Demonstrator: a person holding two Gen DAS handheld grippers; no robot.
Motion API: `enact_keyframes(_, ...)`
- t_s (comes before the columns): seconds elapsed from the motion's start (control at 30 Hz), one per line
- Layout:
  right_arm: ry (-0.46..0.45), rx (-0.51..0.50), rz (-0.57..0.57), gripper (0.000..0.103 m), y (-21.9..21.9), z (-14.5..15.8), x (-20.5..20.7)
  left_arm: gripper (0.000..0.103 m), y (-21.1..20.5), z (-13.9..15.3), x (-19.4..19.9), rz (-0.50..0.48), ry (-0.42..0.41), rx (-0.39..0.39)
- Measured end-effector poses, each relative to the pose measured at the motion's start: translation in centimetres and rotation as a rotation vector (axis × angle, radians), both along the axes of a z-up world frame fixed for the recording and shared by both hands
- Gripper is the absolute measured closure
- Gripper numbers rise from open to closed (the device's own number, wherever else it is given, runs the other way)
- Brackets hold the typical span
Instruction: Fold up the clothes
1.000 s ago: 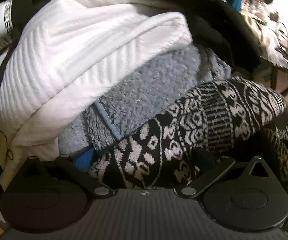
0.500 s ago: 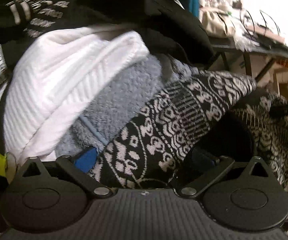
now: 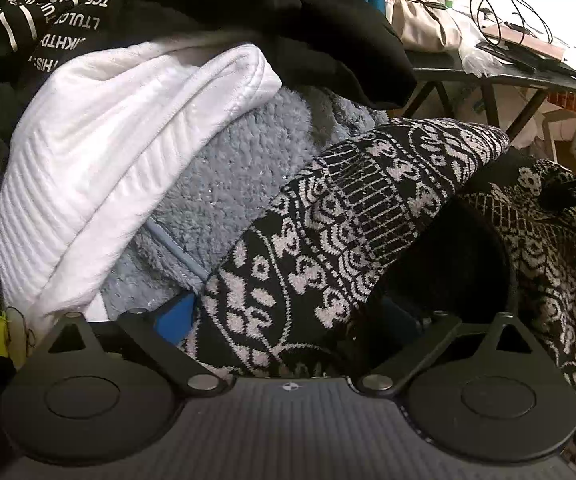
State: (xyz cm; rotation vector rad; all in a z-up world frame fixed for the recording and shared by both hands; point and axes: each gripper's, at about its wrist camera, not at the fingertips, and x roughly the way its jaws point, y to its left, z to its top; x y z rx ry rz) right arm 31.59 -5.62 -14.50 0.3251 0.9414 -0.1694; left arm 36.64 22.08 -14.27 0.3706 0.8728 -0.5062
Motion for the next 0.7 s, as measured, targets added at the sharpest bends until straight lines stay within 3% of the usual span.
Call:
enact_keyframes(0.07,0.000,0.002,0.006,0.001,0.1,0.0,0.0,0.021,0.2,0.3,0.2,0.008,0.008,-0.010)
enact_keyframes(0.17,0.002,0.009,0.007,0.001,0.2,0.0,0.1,0.041,0.9,0.6,0.3,0.029,0.009,-0.020)
enact_keyframes(0.23,0.004,0.012,0.013,0.001,0.4,0.0,0.2,0.060,1.2,0.8,0.3,0.050,0.001,-0.013)
enact_keyframes(0.33,0.008,0.012,0.032,0.001,0.6,0.1,0.3,0.070,1.9,1.3,0.3,0.076,0.007,-0.032)
enact_keyframes(0.47,0.013,0.011,0.045,0.001,0.6,0.4,0.4,0.065,2.3,1.7,-0.1,0.077,0.010,-0.062)
enact_keyframes(0.53,0.014,0.014,0.045,0.001,0.5,0.3,0.3,0.038,2.0,1.5,-0.8,0.048,-0.014,-0.040)
enact_keyframes(0.57,0.015,0.016,0.045,0.001,0.4,0.3,0.3,0.035,1.7,1.3,-1.2,0.031,-0.025,-0.023)
enact_keyframes(0.7,0.017,0.018,0.045,0.001,0.4,0.3,0.1,0.033,0.3,0.4,-2.3,-0.025,-0.063,0.053)
